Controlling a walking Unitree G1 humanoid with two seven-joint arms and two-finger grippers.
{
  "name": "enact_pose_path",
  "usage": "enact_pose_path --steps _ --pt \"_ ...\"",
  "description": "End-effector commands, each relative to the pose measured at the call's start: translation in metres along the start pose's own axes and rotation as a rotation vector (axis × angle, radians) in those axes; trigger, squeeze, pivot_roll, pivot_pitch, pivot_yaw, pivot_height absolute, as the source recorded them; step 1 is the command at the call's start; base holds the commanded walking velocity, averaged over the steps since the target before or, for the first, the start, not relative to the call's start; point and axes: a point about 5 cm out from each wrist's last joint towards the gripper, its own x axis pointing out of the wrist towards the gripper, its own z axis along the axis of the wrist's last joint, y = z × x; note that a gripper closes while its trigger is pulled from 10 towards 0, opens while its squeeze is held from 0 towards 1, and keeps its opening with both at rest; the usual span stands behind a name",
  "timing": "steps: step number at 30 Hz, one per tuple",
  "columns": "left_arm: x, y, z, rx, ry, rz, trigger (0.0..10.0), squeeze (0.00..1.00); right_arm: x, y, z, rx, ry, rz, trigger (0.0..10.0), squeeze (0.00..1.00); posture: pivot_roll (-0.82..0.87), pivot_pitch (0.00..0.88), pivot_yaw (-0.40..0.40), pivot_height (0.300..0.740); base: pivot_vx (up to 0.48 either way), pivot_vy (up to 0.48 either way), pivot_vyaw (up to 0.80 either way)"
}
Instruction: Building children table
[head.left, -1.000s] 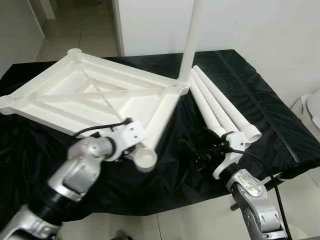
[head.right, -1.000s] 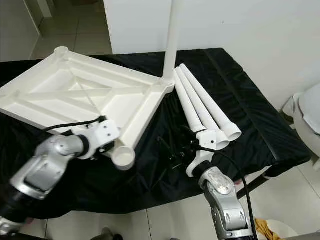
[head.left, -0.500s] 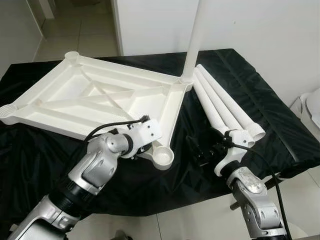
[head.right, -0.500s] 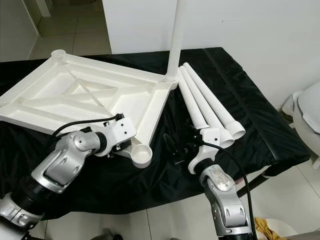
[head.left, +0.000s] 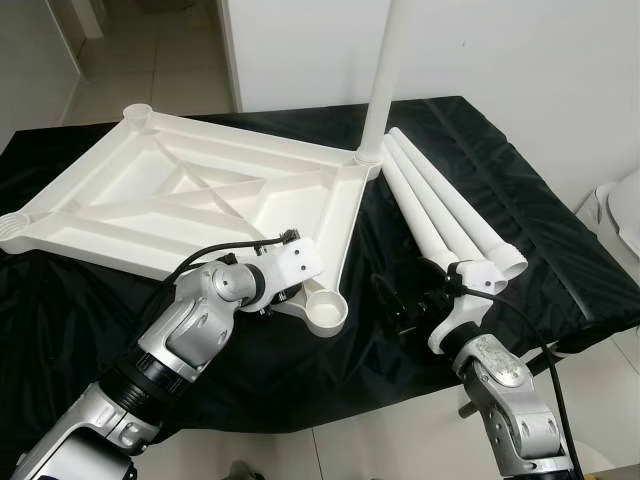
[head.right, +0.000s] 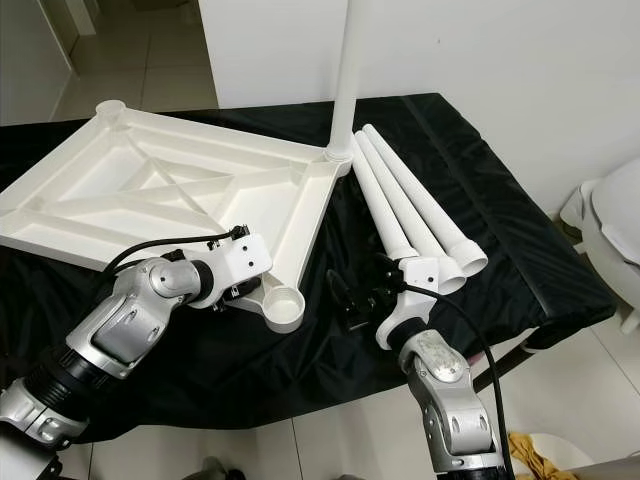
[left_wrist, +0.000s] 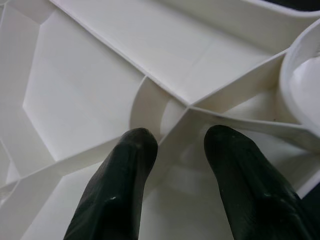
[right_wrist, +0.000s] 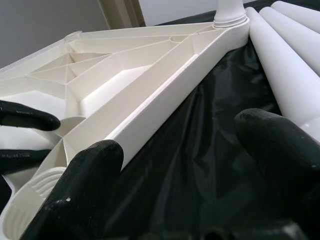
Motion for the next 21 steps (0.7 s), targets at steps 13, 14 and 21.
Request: enact_pose_path --steps 13,14,21 --pt "-0.030 0.051 -0.014 -0.103 -0.077 0.138 10.0 0.00 -0.003 0.000 -0.002 -0.014 0.000 0.002 10.0 0.00 -0.11 0.073 0.033 0.740 0.000 0.000 0.00" --pt "-0.031 0.056 -0.018 -0.096 -0.070 0.146 10.0 0.00 -0.002 0.003 0.000 -0.014 -0.009 0.028 10.0 0.00 -0.11 0.066 0.030 0.740 0.000 0.000 0.00" --pt "-0.027 0.052 -0.031 -0.107 -0.090 -0.003 10.0 0.00 -0.006 0.010 0.004 -0.013 -0.008 0.121 10.0 0.00 -0.12 0.074 0.024 0.740 0.000 0.000 0.00"
